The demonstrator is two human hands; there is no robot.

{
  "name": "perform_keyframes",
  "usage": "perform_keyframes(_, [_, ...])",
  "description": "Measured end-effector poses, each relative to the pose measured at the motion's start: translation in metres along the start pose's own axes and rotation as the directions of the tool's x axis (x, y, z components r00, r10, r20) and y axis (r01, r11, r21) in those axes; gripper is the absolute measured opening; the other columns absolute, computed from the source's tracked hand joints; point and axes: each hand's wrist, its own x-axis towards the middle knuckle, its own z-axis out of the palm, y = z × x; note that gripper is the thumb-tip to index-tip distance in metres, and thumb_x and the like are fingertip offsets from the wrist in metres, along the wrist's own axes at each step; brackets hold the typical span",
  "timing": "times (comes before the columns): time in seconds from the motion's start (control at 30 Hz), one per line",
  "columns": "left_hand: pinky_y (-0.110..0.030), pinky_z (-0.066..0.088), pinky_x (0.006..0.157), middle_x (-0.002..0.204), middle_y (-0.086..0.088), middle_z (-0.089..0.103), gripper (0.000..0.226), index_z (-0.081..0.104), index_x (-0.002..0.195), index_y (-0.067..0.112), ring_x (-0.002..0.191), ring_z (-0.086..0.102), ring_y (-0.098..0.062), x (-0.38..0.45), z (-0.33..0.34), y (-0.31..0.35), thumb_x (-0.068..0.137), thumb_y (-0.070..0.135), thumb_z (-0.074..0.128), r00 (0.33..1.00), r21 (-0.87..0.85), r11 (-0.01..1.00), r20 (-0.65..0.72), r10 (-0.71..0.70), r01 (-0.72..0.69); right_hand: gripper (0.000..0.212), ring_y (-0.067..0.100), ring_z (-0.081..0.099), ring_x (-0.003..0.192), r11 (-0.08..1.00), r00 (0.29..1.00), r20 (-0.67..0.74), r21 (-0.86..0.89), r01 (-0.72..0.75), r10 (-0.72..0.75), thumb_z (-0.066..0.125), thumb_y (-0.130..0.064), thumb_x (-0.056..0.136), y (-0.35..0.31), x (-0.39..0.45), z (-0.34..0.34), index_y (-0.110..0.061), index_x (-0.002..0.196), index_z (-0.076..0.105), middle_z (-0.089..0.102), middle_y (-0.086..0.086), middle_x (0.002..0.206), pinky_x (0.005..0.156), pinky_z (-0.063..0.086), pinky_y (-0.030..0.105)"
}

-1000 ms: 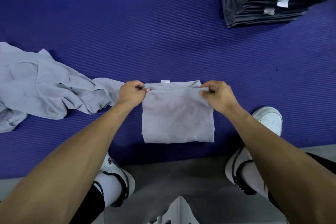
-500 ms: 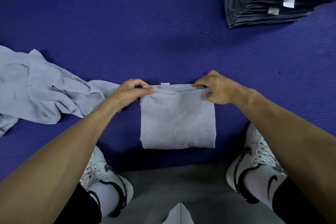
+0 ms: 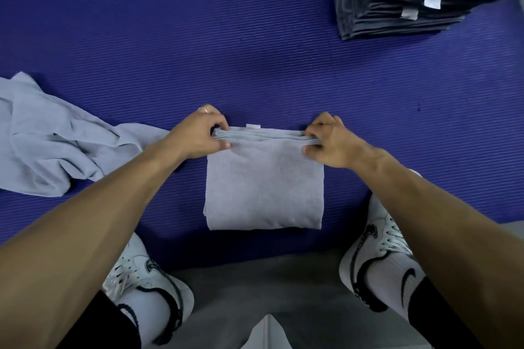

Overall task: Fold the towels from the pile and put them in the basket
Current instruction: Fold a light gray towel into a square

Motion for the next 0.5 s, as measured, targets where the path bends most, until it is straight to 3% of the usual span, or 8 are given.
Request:
perform_keyframes(0.1, [-0.035,0.049,0.086,0.114,0.006,0.050,0.045,0.056,0.114,0.028,0.097,0.054,-0.013,0.008,-0.010,0.004,0.076,0.030,0.081,0.995,0.045,0.999,0.094,-0.016,0.012,0.025,0.014,0.053,0.094,0.998,0.999,0.028,0.062,-0.033,0.031,0.063,-0.026,0.093,-0.007,-0.002,0.000,-0.017,0.116,0.056,0.051,-0.001,0.115,0.077,0.044,0.027])
perform_keyframes(0.2, [-0.035,0.049,0.080,0.104,0.010,0.056,0.060,0.046,0.122,0.030,0.088,0.057,-0.011,0.015,-0.014,0.013,0.074,0.037,0.081,0.969,0.112,0.993,0.236,-0.073,0.047,0.043,0.017,0.059,0.089,0.989,0.995,0.017,0.109,-0.101,0.099,0.065,-0.025,0.092,-0.011,-0.003,0.003,-0.016,0.129,0.045,0.056,0.003,0.110,0.076,0.052,0.033])
perform_keyframes(0.27, [-0.041,0.051,0.084,0.102,0.008,0.056,0.058,0.048,0.120,0.027,0.090,0.056,-0.013,0.018,-0.011,0.016,0.073,0.040,0.080,0.957,0.212,0.977,0.275,-0.090,0.030,0.052,0.017,0.060,0.088,0.977,0.987,0.004,0.144,-0.158,0.159,0.069,-0.026,0.089,-0.011,-0.001,0.003,-0.015,0.133,0.043,0.056,0.001,0.109,0.076,0.053,0.033])
perform_keyframes(0.33, [-0.041,0.050,0.085,0.103,0.005,0.056,0.047,0.057,0.113,0.025,0.094,0.054,-0.015,0.020,-0.006,0.017,0.075,0.040,0.079,0.958,0.260,0.965,0.270,-0.100,0.027,0.040,0.016,0.062,0.086,0.972,0.985,0.012,0.164,-0.170,0.170,0.071,-0.026,0.086,-0.010,0.002,0.001,-0.016,0.122,0.054,0.061,-0.001,0.105,0.073,0.055,0.030])
perform_keyframes(0.4, [-0.034,0.044,0.083,0.106,0.002,0.055,0.037,0.063,0.108,0.023,0.101,0.049,-0.016,0.019,-0.004,0.017,0.077,0.038,0.078,0.960,0.254,0.967,0.263,-0.099,0.031,0.024,0.014,0.063,0.083,0.974,0.989,0.016,0.175,-0.146,0.146,0.072,-0.026,0.085,-0.009,0.001,-0.005,-0.019,0.105,0.063,0.065,-0.002,0.097,0.069,0.053,0.025])
perform_keyframes(0.5, [-0.030,0.036,0.086,0.105,0.002,0.055,0.031,0.068,0.105,0.024,0.107,0.041,-0.015,0.011,-0.005,0.010,0.081,0.039,0.078,0.968,0.164,0.986,0.240,-0.076,0.037,0.016,0.008,0.061,0.078,0.974,0.997,0.010,0.210,-0.079,0.078,0.072,-0.031,0.087,-0.008,-0.006,-0.013,-0.021,0.098,0.065,0.063,-0.008,0.086,0.065,0.046,0.020])
